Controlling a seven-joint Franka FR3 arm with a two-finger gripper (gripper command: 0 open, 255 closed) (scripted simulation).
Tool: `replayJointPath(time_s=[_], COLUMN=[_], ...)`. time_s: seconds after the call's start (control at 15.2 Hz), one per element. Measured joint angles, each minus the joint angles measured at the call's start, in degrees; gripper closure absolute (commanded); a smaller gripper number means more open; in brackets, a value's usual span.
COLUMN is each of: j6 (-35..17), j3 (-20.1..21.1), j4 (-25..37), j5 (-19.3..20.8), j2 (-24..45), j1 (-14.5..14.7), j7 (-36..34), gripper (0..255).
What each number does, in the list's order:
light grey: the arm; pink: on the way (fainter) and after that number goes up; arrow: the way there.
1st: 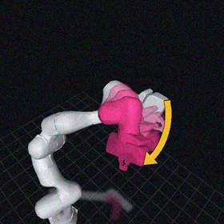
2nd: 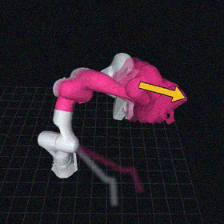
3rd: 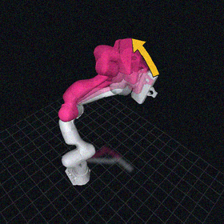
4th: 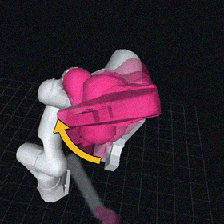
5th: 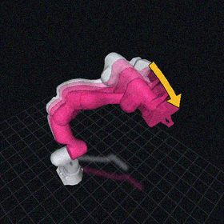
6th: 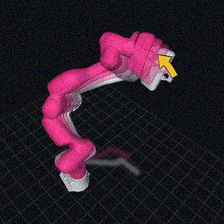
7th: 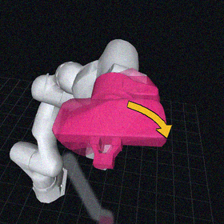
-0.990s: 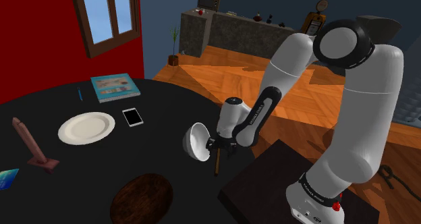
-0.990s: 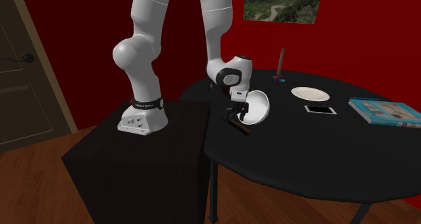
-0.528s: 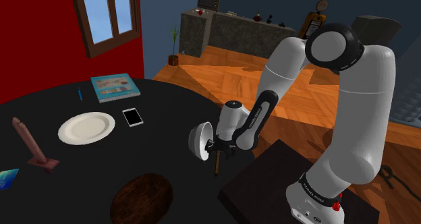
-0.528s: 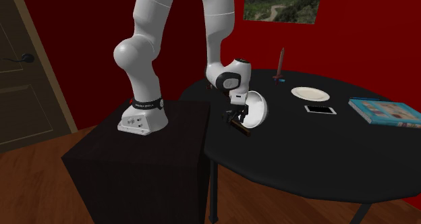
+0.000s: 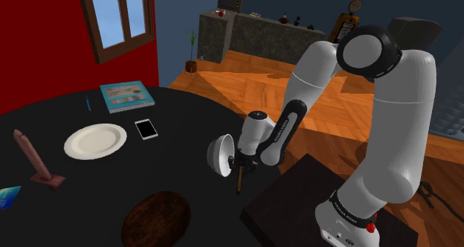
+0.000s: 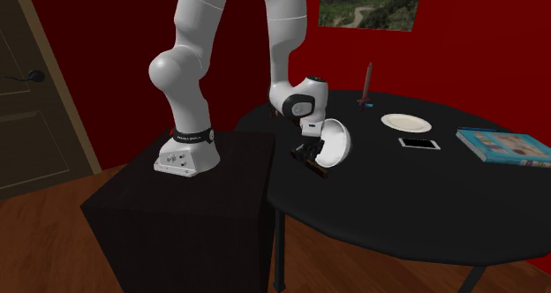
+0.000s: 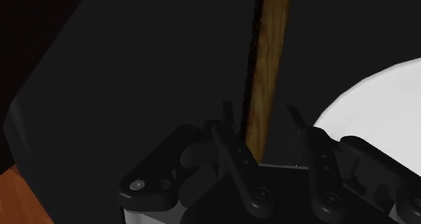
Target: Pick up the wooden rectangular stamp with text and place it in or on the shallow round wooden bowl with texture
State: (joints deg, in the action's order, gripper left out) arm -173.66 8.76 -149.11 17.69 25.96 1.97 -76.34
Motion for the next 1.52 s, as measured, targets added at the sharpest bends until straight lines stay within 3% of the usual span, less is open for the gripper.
replayJointPath(time_s=[0.33,0.73,1.52], j6=[0.5,4.34,13.54], j3=[-0.07,3.92,13.74], j4=[0.22,-1.31,-4.19], j5=[-0.03,-2.19,-12.65], j2=[0.04,-4.38,-16.62], j1=[0.12,-3.63,-11.26], j7=[-0.12,1.71,9.47], gripper=[255,255,255])
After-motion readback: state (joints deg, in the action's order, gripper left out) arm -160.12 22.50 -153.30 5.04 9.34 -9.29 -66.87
